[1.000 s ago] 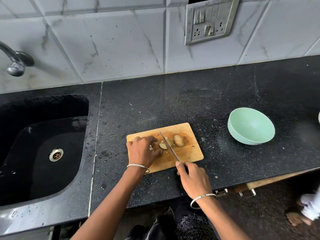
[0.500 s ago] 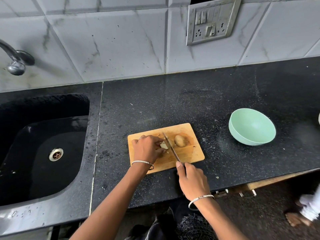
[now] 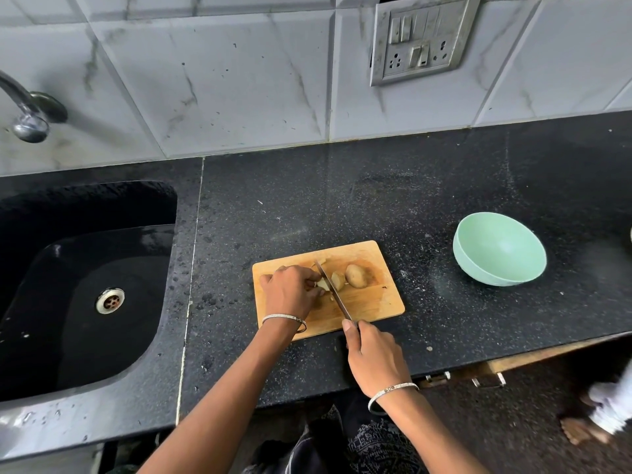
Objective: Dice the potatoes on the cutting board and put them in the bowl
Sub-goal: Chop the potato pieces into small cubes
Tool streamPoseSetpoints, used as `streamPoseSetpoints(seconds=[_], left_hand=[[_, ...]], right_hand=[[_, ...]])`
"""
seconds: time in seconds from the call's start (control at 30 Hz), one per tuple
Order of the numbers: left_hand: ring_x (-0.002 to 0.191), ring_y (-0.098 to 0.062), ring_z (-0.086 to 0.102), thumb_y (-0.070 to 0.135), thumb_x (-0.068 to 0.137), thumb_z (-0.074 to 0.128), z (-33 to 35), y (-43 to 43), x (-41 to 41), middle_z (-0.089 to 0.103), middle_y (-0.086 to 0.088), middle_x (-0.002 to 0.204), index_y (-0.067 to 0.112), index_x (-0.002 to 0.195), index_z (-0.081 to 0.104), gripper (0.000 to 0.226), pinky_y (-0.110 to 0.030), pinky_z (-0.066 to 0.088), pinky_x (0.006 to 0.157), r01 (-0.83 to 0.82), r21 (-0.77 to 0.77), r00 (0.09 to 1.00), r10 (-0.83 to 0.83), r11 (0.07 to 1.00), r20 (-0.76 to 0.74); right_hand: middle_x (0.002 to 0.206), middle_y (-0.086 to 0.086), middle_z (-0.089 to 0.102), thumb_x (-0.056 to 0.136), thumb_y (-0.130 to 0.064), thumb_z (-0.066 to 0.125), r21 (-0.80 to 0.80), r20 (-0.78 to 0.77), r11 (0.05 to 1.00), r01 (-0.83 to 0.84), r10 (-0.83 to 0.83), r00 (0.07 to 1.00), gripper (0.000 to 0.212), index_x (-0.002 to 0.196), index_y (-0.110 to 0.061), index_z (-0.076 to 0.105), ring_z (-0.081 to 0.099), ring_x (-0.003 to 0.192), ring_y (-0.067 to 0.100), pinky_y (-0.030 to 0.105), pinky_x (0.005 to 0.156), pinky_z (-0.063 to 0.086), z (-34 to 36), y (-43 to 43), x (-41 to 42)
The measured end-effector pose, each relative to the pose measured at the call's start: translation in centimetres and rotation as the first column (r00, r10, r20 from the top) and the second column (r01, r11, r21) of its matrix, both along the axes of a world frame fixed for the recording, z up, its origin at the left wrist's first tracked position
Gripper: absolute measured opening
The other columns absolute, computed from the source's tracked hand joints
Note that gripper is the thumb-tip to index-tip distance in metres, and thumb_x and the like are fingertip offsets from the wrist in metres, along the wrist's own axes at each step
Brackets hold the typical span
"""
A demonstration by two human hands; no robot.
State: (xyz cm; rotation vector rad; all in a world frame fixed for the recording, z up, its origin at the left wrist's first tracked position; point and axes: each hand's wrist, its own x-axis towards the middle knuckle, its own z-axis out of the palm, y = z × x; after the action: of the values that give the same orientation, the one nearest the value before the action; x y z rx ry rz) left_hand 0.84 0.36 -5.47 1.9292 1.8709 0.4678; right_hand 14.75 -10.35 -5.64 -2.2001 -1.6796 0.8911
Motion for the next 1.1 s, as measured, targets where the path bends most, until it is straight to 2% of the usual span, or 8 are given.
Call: streamPoseSetpoints(seconds=[0.17, 0.3, 0.6, 0.77, 0.97, 1.1], left_hand=[[0.092, -0.012, 0.063, 0.033, 0.074, 0.078, 0.0, 0.3, 0.0, 0.072, 0.011, 0.089, 0.031, 0.093, 0.074, 0.02, -0.033, 0.026, 0.079, -0.016, -0.051, 0.998, 0.019, 0.999, 0.054], [0.09, -0.013, 0.063, 0.028, 0.074, 0.078, 0.1, 0.3, 0.1, 0.073, 0.009, 0.087, 0.028, 0.089, 0.075, 0.015, -0.033, 0.023, 0.079, -0.038, -0.068, 0.997, 0.043, 0.997, 0.061], [0.086, -0.012, 0.064, 0.03, 0.071, 0.08, 0.1, 0.1, 0.0, 0.073, 0.008, 0.081, 0.029, 0.088, 0.075, 0.018, -0.036, 0.033, 0.09, -0.07, -0.08, 0.991, 0.078, 0.994, 0.104], [0.088, -0.01, 0.065, 0.032, 0.072, 0.08, 0.2, -0.1, -0.1, 0.072, 0.01, 0.081, 0.032, 0.089, 0.074, 0.018, -0.036, 0.033, 0.087, -0.059, -0.081, 0.991, 0.069, 0.995, 0.117], [0.093, -0.008, 0.065, 0.03, 0.073, 0.08, 0.5, -0.5, -0.2, 0.074, 0.011, 0.085, 0.031, 0.094, 0.073, 0.022, -0.032, 0.023, 0.08, -0.082, -0.075, 0.989, 0.09, 0.994, 0.117], [0.094, -0.009, 0.065, 0.029, 0.076, 0.077, 0.6, -0.6, -0.2, 0.074, 0.011, 0.085, 0.03, 0.093, 0.074, 0.018, -0.034, 0.026, 0.085, -0.093, -0.064, 0.993, 0.098, 0.994, 0.07]], right_hand=[[0.096, 0.008, 0.064, 0.101, -0.052, 0.023, -0.006, 0.014, 1.0, -0.009, 0.009, 1.0, 0.043, 0.098, -0.023, 0.054, 0.062, 0.094, 0.035, 0.04, 0.069, 0.044, 0.4, 0.1, -0.3], [0.1, 0.008, 0.066, 0.103, -0.048, 0.024, 0.001, 0.073, 1.0, -0.024, 0.024, 0.997, 0.043, 0.105, -0.019, 0.056, 0.064, 0.095, 0.034, 0.036, 0.065, 0.041, 1.0, 0.4, -0.7], [0.107, 0.01, 0.066, 0.104, -0.044, 0.027, -0.017, 0.238, 0.999, -0.035, 0.038, 0.971, 0.04, 0.11, -0.015, 0.053, 0.064, 0.101, 0.036, 0.036, 0.064, 0.039, 0.6, 1.3, -2.0], [0.11, 0.01, 0.064, 0.103, -0.047, 0.026, -0.08, 0.075, 0.997, 0.005, 0.001, 0.997, 0.045, 0.111, -0.017, 0.059, 0.061, 0.104, 0.035, 0.036, 0.071, 0.038, 1.4, 0.8, -0.5], [0.102, 0.009, 0.065, 0.102, -0.051, 0.019, 0.017, 0.064, 1.0, 0.01, -0.011, 0.998, 0.049, 0.104, -0.021, 0.058, 0.061, 0.098, 0.034, 0.038, 0.07, 0.04, 1.8, -0.6, -0.4], [0.102, 0.01, 0.063, 0.102, -0.049, 0.022, 0.009, 0.06, 1.0, 0.002, -0.003, 0.998, 0.046, 0.104, -0.019, 0.056, 0.061, 0.098, 0.034, 0.036, 0.068, 0.039, 2.0, -0.4, -1.1]])
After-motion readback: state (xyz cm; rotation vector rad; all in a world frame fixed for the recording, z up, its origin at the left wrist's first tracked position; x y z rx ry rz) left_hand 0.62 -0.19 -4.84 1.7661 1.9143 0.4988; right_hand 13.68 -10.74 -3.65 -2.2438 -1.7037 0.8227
